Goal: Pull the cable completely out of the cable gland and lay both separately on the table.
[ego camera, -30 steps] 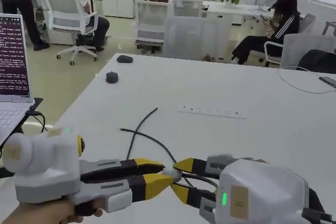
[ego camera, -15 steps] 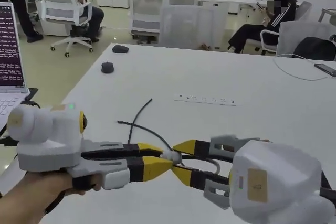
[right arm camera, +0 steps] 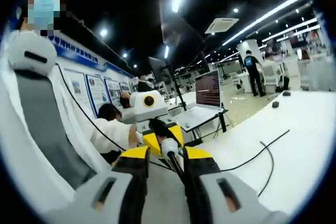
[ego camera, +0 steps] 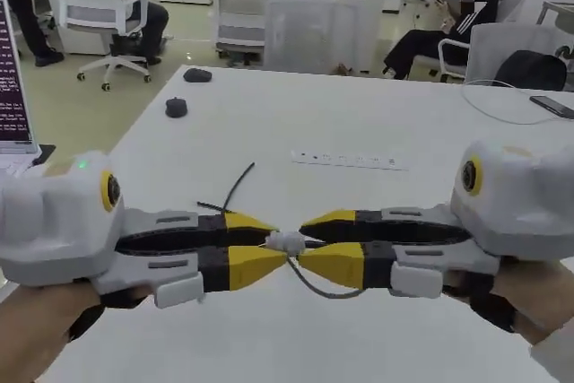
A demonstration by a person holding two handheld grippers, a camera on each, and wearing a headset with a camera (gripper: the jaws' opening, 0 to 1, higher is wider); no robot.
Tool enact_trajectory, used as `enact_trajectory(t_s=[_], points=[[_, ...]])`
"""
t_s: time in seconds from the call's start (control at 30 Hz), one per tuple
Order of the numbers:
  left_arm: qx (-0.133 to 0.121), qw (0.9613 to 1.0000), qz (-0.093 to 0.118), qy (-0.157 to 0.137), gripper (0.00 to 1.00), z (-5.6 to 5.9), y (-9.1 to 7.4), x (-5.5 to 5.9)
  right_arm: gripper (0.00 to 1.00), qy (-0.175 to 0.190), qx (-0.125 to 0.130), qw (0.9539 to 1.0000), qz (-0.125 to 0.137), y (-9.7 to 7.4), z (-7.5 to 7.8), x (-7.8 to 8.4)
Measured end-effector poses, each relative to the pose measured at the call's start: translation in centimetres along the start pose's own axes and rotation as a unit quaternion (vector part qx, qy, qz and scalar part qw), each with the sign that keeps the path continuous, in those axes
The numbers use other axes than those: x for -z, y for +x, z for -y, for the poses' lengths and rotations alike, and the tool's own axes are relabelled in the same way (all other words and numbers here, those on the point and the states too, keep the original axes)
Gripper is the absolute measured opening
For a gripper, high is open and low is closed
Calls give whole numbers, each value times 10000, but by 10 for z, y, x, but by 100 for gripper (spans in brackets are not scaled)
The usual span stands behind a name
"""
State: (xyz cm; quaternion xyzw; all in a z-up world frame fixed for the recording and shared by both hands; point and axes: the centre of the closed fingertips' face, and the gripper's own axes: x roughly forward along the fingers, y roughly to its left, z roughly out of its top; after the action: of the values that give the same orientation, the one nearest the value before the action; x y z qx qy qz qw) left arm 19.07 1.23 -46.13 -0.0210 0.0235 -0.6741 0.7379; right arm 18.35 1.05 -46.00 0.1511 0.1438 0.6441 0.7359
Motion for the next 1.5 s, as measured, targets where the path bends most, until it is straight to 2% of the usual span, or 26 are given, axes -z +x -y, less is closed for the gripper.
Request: enact_trajectory(t_s=[0.03, 0.1, 0.17, 0.27, 0.33, 0.47, 0.53, 0.67, 0.73, 0.8, 0.9, 1.03, 1.07, 1.17, 1.23, 1.27, 1.33, 1.37, 1.4, 1.43, 1.47, 1.5], points=[[26, 9999, -22, 156, 15, 1, 2, 0, 23, 154, 47, 9998, -81, 0, 4, 6], [59, 9998, -59, 178, 15, 3, 4, 1, 14, 201, 14, 9997, -135, 0, 6, 11], [35, 9998, -57, 207, 15, 1, 3, 1, 13, 407, -82, 9991, 18, 0, 2, 8], [71, 9994, -69, 328, 15, 1, 3, 0, 12, 488, -134, 9987, 46, -1, 0, 8], [82, 9992, -69, 380, 15, 0, 4, -1, 11, 758, -179, 9969, 91, 0, 0, 7], [47, 9989, -64, 462, 15, -5, 3, -6, 11, 853, -120, 9962, 154, 3, 1, 0], [29, 9989, -122, 455, 15, -8, 3, -7, 11, 693, -10, 9976, 69, 3, 3, -2], [26, 9998, -169, 122, 15, -13, 4, -7, 10, 347, 127, 9993, -8, 3, 4, -5], [36, 9997, -246, 35, 15, -14, 5, -4, 9, 6, 234, 9995, -196, 3, 8, -2], [83, 9994, -342, -59, 14, -14, 6, 1, 9, -327, 245, 9987, -302, 3, 8, 0], [141, 9989, -325, -294, 14, -13, 7, 3, 9, -685, 200, 9965, -431, 2, 8, 2], [217, 9978, -267, -573, 13, -15, 7, 1, 9, -882, 130, 9952, -406, 1, 8, -1], [233, 9968, -213, -733, 13, -15, 8, -1, 9, -967, 111, 9945, -398, 1, 9, -2], [232, 9954, -170, -912, 13, -18, 9, -2, 9, -1179, 119, 9919, -448, 0, 10, -2], [257, 9936, -115, -1098, 13, -18, 9, -3, 9, -1464, 130, 9881, -459, 0, 9, -3], [260, 9914, -55, -1278, 13, -19, 9, -5, 9, -1694, 164, 9845, -425, 0, 9, -5], [284, 9895, 14, -1417, 13, -20, 10, -7, 9, -1853, 208, 9815, -438, 0, 8, -5], [284, 9888, 7, -1467, 13, -20, 10, -6, 9, -2083, 254, 9765, -491, 0, 9, -4], [288, 9873, -15, -1562, 13, -20, 11, -5, 9, -2394, 316, 9686, -591, -1, 10, -2], [293, 9866, -33, -1603, 13, -20, 10, -5, 2, -2601, 391, 9622, -713, 0, 12, 0], [489, 9765, 526, -2030, 13, -16, 12, -26, 0, -3300, 612, 9341, -1219, -4, 23, 14], [341, 9820, -125, -1853, 13, -19, 6, -3, 0, -3149, 519, 9427, -972, 1, 18, 9]])
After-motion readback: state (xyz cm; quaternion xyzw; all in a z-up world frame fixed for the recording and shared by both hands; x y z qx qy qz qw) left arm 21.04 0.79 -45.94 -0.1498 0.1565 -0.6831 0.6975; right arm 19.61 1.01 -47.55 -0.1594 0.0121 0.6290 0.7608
